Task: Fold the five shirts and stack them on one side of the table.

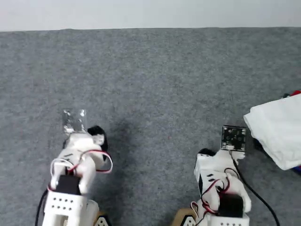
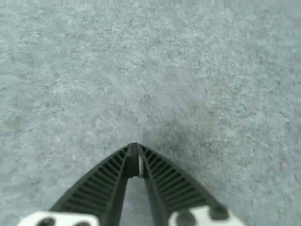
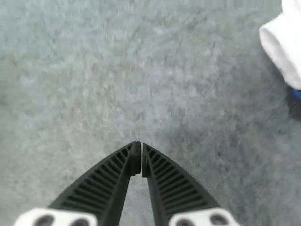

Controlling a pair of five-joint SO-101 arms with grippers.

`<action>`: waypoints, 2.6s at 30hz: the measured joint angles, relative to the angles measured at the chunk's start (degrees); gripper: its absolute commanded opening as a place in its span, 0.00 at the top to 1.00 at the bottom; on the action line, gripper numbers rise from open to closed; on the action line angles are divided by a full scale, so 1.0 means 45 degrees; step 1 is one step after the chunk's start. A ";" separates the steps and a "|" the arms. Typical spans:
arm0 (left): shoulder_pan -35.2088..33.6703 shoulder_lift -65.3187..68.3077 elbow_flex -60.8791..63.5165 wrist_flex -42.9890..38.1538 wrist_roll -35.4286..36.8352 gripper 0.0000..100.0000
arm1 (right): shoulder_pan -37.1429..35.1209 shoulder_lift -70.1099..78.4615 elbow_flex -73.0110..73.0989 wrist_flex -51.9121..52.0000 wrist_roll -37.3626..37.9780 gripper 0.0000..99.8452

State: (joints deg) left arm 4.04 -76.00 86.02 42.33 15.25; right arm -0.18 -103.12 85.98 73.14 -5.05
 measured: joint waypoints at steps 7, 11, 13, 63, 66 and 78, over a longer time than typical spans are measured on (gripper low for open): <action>0.0996 -0.2403 0.2383 -0.0059 0.0000 1.00 | 0.0039 -0.0059 0.1993 -0.1446 0.0078 0.99; 0.1133 -0.3145 0.2442 0.0899 0.0000 1.00 | 0.0020 -0.0039 0.2110 -0.1641 0.0078 0.99; 0.1133 -0.3380 0.2462 0.1270 0.0000 1.00 | -0.0117 -0.0039 0.2110 -0.1641 0.0078 0.99; -0.1621 -0.5255 0.2462 0.5255 -0.0860 1.00 | -0.0703 -0.0039 0.2110 0.0313 0.0078 0.99; -0.1621 -0.5255 0.2462 0.5255 -0.0860 1.00 | -0.0703 -0.0039 0.2110 0.0313 0.0078 0.99; -0.1621 -0.5255 0.2462 0.5255 -0.0860 1.00 | -0.0703 -0.0039 0.2110 0.0332 0.0078 0.99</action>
State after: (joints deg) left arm -3.25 -99.65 97.10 65.98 11.38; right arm -3.34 -103.30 95.47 74.64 -4.70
